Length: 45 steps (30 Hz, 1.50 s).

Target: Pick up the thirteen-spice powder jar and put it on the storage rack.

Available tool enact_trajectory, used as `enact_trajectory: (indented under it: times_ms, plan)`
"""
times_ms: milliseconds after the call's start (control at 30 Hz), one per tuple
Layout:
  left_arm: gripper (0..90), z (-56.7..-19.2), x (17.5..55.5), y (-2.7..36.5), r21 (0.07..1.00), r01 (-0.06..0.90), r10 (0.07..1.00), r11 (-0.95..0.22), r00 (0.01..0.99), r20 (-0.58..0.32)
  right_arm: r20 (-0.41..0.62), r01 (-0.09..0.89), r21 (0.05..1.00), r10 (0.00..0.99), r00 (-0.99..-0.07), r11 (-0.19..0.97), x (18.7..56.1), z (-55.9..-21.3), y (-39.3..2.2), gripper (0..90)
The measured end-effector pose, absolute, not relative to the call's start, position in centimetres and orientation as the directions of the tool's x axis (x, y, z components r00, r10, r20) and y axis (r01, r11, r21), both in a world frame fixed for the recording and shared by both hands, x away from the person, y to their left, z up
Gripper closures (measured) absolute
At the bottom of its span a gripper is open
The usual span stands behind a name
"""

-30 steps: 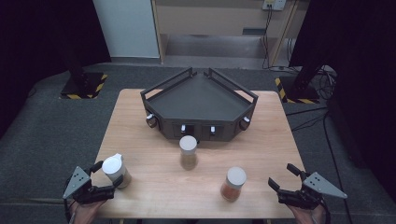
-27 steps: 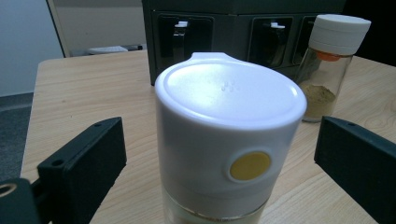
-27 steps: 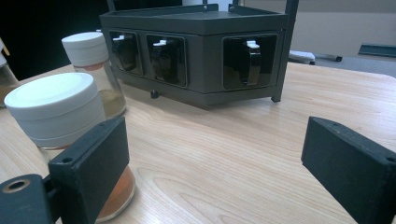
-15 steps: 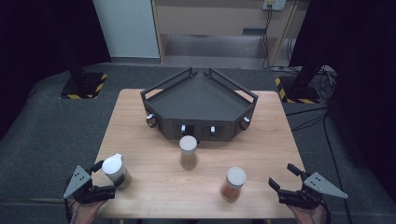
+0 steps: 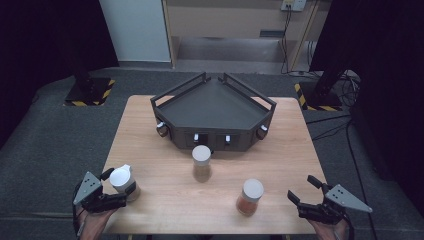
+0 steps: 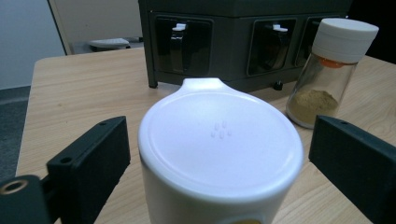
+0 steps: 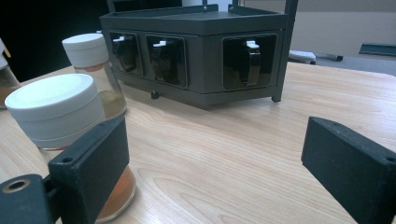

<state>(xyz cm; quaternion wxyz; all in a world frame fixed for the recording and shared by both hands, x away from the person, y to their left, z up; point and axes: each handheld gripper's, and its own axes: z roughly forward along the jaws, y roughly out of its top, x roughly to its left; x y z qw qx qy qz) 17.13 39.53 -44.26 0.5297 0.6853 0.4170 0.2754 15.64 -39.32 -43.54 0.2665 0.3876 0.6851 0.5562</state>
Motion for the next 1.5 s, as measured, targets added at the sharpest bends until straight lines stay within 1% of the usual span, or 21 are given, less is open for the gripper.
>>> enact_trajectory:
  times_ms: [200, 267, 367, 567, 633, 700, 767, 1167, 1500]
  plan:
    - [12.0, -44.0, 17.7, 39.5, 0.951, 0.295, 0.868, -0.09, 0.492, -0.07, 0.066, 0.234, 0.969, 0.828, -0.557, 0.08, 15.6, -43.5, -39.3, 7.5]
    - [17.5, -44.1, 17.7, 39.5, 0.953, 0.289, 0.865, -0.088, 0.497, -0.071, 0.066, 0.234, 0.969, 0.828, -0.557, 0.08, 15.6, -43.5, -39.3, 7.5]
    - [28.1, -44.1, 17.7, 39.4, 0.954, 0.283, 0.862, -0.097, 0.503, -0.062, 0.066, 0.234, 0.969, 0.828, -0.557, 0.08, 15.6, -43.6, -39.3, 7.5]
    - [29.3, -43.8, 17.7, 38.8, 0.953, 0.277, 0.865, -0.124, 0.5, -0.033, 0.066, 0.233, 0.969, 0.828, -0.556, 0.08, 15.6, -43.6, -39.3, 7.5]
    - [29.3, -43.6, 17.9, 38.8, 0.95, 0.289, 0.862, -0.115, 0.505, -0.05, 0.064, 0.232, 0.969, 0.827, -0.558, 0.082, 15.6, -43.6, -39.3, 7.5]
    - [29.4, -43.9, 18.3, 39.1, 0.952, 0.297, 0.85, -0.076, 0.518, -0.094, 0.065, 0.232, 0.969, 0.828, -0.557, 0.081, 15.6, -43.6, -39.3, 7.5]
    - [29.5, -43.8, 18.6, 39.0, 0.952, 0.299, 0.846, -0.068, 0.524, -0.104, 0.065, 0.233, 0.969, 0.828, -0.557, 0.08, 15.7, -43.6, -39.3, 7.5]
    - [29.5, -41.7, 21.0, 37.5, 0.954, 0.276, 0.811, -0.114, 0.581, -0.071, 0.071, 0.234, 0.969, 0.827, -0.558, 0.075, 15.7, -43.6, -39.4, 7.5]
    - [29.6, -38.7, 23.5, 36.6, 0.958, 0.254, 0.772, -0.13, 0.633, -0.063, 0.073, 0.234, 0.969, 0.826, -0.559, 0.073, 15.7, -43.6, -39.5, 7.5]
